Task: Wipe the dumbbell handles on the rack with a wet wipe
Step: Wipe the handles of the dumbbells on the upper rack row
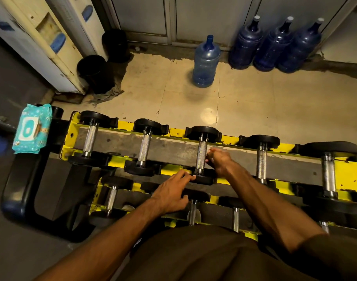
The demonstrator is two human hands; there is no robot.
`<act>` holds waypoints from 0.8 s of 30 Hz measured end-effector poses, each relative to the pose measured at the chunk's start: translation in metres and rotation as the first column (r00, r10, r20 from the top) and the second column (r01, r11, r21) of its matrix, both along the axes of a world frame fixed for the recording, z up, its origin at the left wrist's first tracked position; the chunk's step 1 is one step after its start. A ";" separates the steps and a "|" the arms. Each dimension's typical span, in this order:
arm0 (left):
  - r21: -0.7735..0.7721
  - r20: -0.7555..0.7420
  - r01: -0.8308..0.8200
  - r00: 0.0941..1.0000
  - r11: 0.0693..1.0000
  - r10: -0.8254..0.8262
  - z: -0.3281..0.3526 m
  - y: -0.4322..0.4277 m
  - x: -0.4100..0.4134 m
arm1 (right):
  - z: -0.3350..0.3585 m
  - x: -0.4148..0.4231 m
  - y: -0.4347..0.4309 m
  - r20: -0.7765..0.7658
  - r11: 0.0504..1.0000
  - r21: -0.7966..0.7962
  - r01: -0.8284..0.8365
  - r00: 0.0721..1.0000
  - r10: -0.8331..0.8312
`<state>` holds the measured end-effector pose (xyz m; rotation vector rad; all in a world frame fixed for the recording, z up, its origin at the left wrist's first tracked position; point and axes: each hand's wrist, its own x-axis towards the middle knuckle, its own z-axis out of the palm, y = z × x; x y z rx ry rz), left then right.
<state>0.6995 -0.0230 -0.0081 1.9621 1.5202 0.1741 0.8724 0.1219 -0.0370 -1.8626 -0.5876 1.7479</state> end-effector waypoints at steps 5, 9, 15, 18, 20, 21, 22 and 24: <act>-0.009 -0.010 0.008 1.000 1.000 -0.008 0.001 0.000 0.002 | -0.002 0.007 0.002 -0.073 0.961 -0.112 -0.253 0.967 0.246; -0.005 -0.006 0.003 1.000 1.000 -0.003 0.001 0.000 0.001 | 0.007 0.021 0.013 0.209 0.761 -0.094 -0.641 0.735 0.645; -0.006 -0.002 -0.007 1.000 1.000 0.007 0.000 0.000 0.004 | -0.008 0.014 0.016 -0.137 0.997 0.011 -0.076 0.988 0.077; 0.002 0.004 -0.012 1.000 1.000 0.012 0.001 -0.002 0.005 | -0.015 0.005 0.010 -0.263 0.996 -0.091 -0.011 0.965 -0.013; -0.002 0.000 -0.012 1.000 1.000 0.012 0.000 -0.002 0.005 | -0.013 0.009 0.006 -0.263 0.981 -0.143 -0.131 0.961 0.090; -0.006 -0.004 -0.010 1.000 1.000 0.010 0.000 -0.001 0.005 | -0.014 0.013 0.005 -0.258 0.971 -0.155 -0.182 0.956 0.138; -0.011 -0.007 -0.005 1.000 1.000 0.005 0.000 0.000 0.005 | -0.014 0.016 0.007 -0.255 0.971 -0.154 -0.185 0.957 0.142; -0.010 -0.015 0.007 1.000 1.000 -0.007 0.001 0.001 0.005 | -0.019 0.015 0.014 -0.320 0.991 -0.130 -0.044 0.947 0.000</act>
